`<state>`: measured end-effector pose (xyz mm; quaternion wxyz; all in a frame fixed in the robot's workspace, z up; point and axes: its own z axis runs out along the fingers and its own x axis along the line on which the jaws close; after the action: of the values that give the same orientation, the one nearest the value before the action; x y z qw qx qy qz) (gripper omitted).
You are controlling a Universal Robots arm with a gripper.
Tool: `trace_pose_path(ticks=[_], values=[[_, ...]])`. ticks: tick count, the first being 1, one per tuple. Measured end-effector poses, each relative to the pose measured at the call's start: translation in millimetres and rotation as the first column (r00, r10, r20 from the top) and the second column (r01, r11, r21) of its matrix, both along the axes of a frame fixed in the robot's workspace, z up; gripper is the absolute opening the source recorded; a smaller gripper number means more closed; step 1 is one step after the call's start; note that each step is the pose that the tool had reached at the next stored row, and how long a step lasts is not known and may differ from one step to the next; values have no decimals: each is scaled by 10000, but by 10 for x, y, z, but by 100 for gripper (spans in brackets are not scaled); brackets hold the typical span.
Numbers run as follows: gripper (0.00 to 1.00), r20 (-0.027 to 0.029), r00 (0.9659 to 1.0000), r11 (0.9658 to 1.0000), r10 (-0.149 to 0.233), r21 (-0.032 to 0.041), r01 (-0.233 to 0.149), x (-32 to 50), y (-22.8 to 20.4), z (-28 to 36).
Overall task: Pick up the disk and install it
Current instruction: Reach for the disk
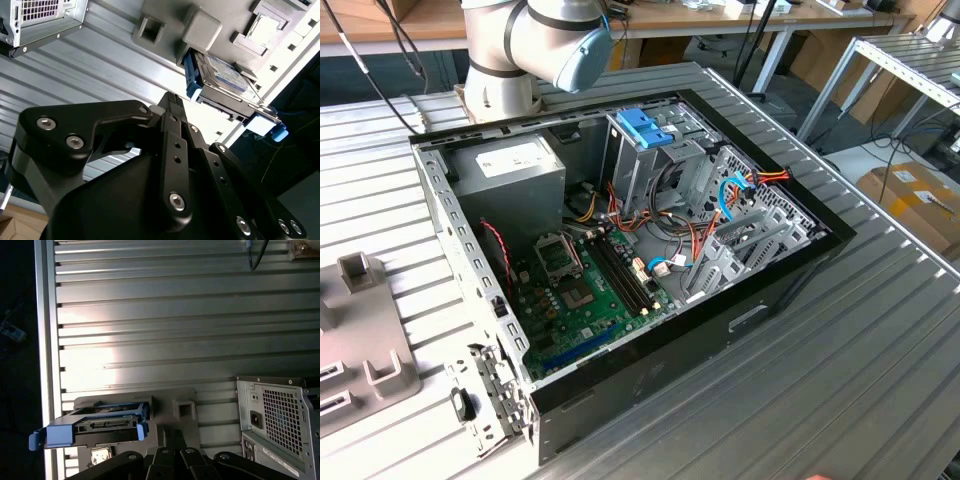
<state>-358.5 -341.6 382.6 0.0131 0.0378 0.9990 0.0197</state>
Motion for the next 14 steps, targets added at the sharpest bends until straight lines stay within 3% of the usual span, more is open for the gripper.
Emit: trace_pose_path(ticks=[8, 14], values=[[11, 1, 10000, 10000, -1, 0, 1, -3, 0, 0], [11, 1, 10000, 10000, -1, 0, 1, -53, 2, -1]])
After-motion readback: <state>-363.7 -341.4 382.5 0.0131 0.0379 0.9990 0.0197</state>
